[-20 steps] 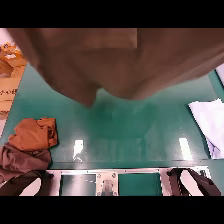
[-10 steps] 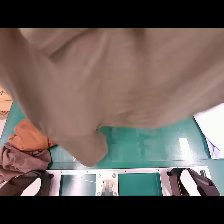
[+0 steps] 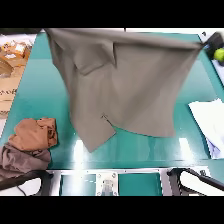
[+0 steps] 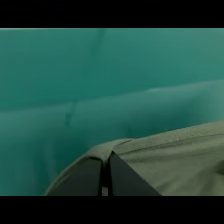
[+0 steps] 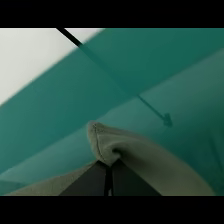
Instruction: Fold the shirts.
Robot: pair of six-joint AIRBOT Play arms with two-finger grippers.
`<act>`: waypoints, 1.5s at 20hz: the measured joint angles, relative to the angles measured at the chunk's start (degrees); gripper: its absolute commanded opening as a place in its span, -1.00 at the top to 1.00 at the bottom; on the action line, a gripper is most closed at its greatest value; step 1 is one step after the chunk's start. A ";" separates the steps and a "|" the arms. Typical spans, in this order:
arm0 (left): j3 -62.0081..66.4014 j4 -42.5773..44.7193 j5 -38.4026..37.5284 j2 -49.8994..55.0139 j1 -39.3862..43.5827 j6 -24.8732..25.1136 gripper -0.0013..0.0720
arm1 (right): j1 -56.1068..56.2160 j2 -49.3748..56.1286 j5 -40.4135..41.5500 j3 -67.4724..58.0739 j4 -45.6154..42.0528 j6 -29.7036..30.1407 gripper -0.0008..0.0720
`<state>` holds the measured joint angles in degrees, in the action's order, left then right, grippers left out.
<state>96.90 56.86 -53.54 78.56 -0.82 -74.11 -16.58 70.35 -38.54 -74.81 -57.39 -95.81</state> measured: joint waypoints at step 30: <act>-12.74 -6.45 -32.81 12.26 -14.51 0.13 0.89 | -16.83 -4.96 -21.70 39.65 -3.69 2.67 0.05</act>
<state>84.16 50.41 -86.35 90.83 -15.33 -73.97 -33.41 65.39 -60.25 -35.16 -61.08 -93.14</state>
